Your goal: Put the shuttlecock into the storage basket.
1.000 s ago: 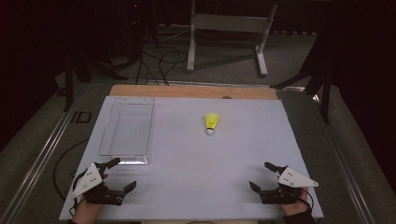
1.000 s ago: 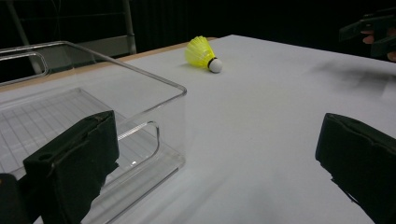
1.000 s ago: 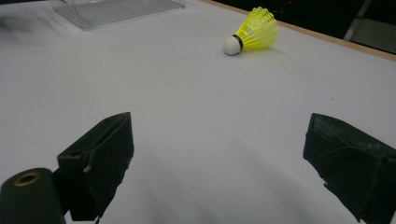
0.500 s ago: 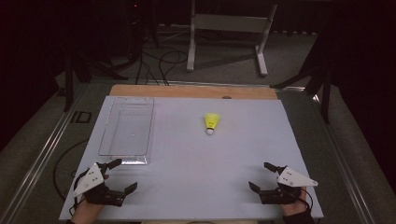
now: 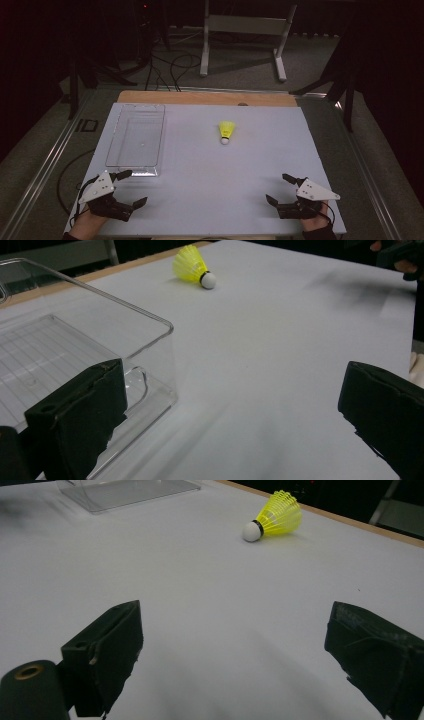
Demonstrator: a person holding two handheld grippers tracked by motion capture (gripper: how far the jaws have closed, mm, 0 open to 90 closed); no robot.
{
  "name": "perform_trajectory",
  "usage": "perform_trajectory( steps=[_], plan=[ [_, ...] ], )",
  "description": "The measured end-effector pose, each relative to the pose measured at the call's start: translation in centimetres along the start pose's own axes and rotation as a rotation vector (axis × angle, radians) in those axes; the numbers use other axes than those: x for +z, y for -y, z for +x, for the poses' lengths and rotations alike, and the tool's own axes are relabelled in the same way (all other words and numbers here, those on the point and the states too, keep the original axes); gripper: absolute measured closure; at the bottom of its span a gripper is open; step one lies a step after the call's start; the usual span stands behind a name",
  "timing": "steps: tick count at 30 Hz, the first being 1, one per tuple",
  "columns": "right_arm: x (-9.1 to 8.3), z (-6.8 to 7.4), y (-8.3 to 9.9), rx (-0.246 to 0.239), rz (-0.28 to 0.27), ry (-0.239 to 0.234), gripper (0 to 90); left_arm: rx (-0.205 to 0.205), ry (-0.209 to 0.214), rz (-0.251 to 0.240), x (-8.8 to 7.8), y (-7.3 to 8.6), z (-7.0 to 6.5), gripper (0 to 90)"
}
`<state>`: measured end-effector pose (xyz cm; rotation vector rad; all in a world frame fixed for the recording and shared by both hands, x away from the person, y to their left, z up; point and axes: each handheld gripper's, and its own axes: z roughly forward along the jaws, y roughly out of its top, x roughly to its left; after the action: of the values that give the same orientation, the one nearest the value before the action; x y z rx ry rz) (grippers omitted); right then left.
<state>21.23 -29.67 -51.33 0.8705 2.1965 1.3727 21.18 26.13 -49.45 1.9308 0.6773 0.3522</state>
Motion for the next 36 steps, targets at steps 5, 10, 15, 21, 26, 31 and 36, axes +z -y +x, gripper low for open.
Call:
perform_trajectory(
  steps=[5,10,15,21,26,31,36],
  plan=[
    [0.0,0.0,-0.1,-0.007,0.0,-0.001,8.7,0.025,0.025,0.043,-0.4,-1.4,0.1,0.3],
    [0.0,0.1,-0.1,-0.011,-0.002,-0.002,8.7,0.051,0.043,0.073,-0.5,-2.4,-0.1,0.3],
    [0.0,0.1,-0.1,-0.015,-0.004,0.0,8.7,0.067,0.07,0.124,-0.3,-3.1,-0.1,0.3],
    [0.0,0.1,-0.1,-0.016,-0.004,-0.002,8.7,0.102,0.09,0.195,0.2,-3.9,-0.4,0.3],
    [0.0,0.2,-0.1,-0.016,-0.003,-0.001,8.7,0.117,0.119,0.263,0.6,-4.6,-0.5,0.2],
    [0.0,0.2,-0.1,-0.018,0.001,-0.003,8.7,0.14,0.138,0.318,0.9,-5.0,-0.6,0.2],
    [0.0,0.2,-0.1,-0.019,0.004,-0.005,8.7,0.171,0.162,0.39,1.5,-5.5,-0.7,0.2]
  ],
)
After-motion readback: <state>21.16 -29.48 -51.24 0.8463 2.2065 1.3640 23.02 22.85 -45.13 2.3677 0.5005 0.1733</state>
